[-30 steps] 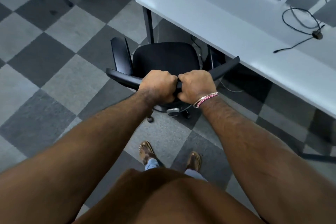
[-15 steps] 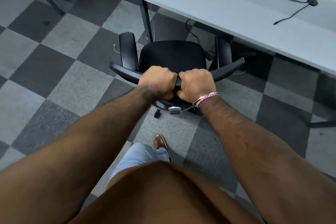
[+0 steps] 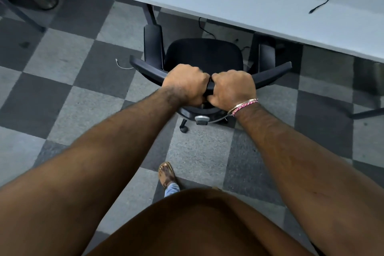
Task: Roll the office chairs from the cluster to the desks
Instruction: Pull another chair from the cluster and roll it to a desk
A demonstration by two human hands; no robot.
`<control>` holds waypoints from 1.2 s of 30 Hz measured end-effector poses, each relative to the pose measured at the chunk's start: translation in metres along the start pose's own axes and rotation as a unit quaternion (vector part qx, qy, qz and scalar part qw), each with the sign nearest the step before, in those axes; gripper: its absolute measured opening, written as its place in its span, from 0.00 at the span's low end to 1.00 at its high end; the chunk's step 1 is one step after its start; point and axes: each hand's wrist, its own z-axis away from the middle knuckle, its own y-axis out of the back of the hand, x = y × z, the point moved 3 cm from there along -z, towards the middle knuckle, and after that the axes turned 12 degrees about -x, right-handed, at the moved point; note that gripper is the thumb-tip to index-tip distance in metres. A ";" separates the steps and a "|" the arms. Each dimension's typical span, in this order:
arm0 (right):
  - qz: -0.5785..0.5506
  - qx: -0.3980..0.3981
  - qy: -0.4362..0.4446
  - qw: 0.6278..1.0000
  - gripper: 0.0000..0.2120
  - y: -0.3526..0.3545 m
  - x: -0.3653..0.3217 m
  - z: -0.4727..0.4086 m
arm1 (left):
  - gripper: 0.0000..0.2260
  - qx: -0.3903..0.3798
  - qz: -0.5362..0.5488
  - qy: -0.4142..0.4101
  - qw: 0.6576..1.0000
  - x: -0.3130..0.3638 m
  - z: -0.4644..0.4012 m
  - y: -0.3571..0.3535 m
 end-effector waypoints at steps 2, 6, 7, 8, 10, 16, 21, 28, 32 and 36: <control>-0.013 0.003 -0.007 1.000 0.15 0.003 -0.005 -0.014 | 0.13 0.001 -0.004 -0.010 1.000 -0.016 -0.005 0.000; -0.028 0.006 -0.031 0.999 0.15 0.007 -0.021 -0.052 | 0.12 -0.001 -0.016 -0.034 0.999 -0.059 -0.020 0.006; -0.033 0.008 -0.036 0.999 0.15 0.009 -0.024 -0.062 | 0.12 -0.002 -0.016 -0.040 0.999 -0.069 -0.024 0.007; -0.036 0.007 -0.043 0.998 0.15 0.009 -0.026 -0.073 | 0.11 0.000 -0.017 -0.044 0.999 -0.081 -0.031 0.010; -0.040 0.010 -0.053 0.998 0.14 0.011 -0.028 -0.091 | 0.11 0.003 -0.024 -0.047 0.999 -0.097 -0.042 0.014; -0.035 0.002 -0.065 0.997 0.16 0.013 -0.004 -0.160 | 0.11 0.009 -0.022 -0.043 0.999 -0.138 -0.097 0.034; -0.044 -0.012 -0.060 0.997 0.16 0.012 0.034 -0.213 | 0.10 0.015 0.000 -0.025 1.000 -0.155 -0.151 0.055; -0.069 -0.017 -0.036 0.997 0.15 0.009 0.073 -0.259 | 0.09 -0.012 0.017 -0.012 1.000 -0.169 -0.204 0.078; -0.079 -0.030 -0.032 0.996 0.14 0.011 0.072 -0.269 | 0.09 -0.015 0.002 -0.016 1.000 -0.180 -0.214 0.079; -0.074 -0.031 -0.036 0.996 0.15 0.011 0.072 -0.272 | 0.08 -0.014 -0.001 -0.026 1.000 -0.184 -0.216 0.080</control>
